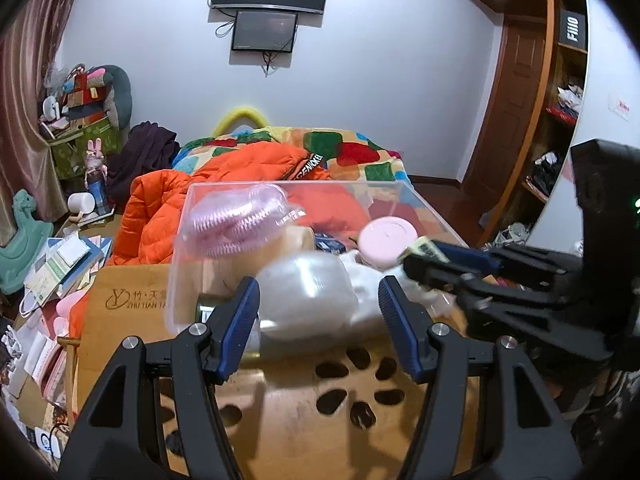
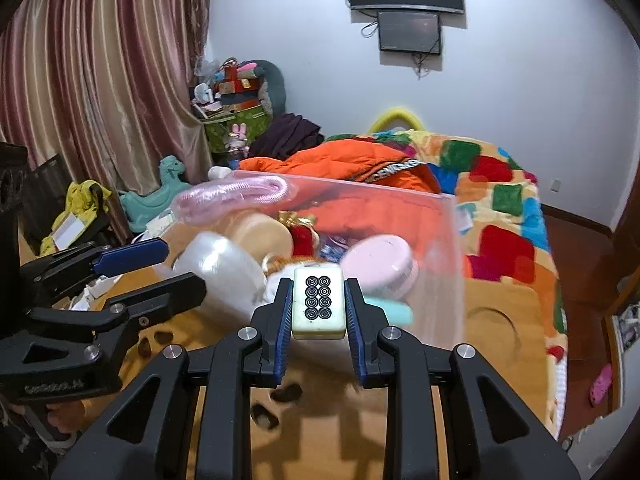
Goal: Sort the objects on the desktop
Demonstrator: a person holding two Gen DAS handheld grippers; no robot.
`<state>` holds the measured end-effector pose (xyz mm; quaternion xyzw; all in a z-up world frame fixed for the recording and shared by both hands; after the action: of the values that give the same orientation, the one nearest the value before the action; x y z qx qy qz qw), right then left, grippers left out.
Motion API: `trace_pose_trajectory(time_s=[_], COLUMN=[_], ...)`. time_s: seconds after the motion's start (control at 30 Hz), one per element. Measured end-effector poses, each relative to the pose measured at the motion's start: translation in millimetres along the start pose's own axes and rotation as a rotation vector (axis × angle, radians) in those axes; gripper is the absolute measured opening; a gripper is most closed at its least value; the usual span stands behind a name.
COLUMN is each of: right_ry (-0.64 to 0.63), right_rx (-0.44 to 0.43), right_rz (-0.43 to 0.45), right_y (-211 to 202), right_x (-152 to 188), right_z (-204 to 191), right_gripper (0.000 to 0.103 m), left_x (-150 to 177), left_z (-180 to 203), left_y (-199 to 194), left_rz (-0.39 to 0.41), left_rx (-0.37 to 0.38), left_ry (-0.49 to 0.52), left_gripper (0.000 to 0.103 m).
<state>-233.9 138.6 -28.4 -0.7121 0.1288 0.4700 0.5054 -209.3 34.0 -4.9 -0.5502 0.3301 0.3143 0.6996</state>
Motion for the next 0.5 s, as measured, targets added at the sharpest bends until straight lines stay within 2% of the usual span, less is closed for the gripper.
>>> trace_pose_trajectory(time_s=[0.2, 0.4, 0.5], right_ry=[-0.014, -0.043, -0.06], right_rx=[-0.017, 0.019, 0.056], right_rz=[-0.021, -0.032, -0.016], right_y=[27, 34, 28], right_x=[-5, -6, -9], right_z=[-6, -4, -3], right_gripper=[0.022, 0.023, 0.028], left_x=[-3, -4, -4], left_z=[-3, -9, -11], left_y=[7, 13, 12], left_rz=[0.003, -0.009, -0.012], left_rx=[-0.008, -0.028, -0.062], left_ry=[0.006, 0.003, 0.012], left_gripper=[0.061, 0.061, 0.066])
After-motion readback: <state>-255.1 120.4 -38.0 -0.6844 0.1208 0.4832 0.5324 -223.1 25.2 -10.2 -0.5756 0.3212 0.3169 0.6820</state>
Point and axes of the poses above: each gripper's, at about its wrist camera, not at the fingertips, and y roughly the way its jaws point, z to its right, x to its underside, the point moved 7 cm from there along y, roughly the way its jaws point, and after that the axes turned 2 degrees about -y, right-handed, at the moved point
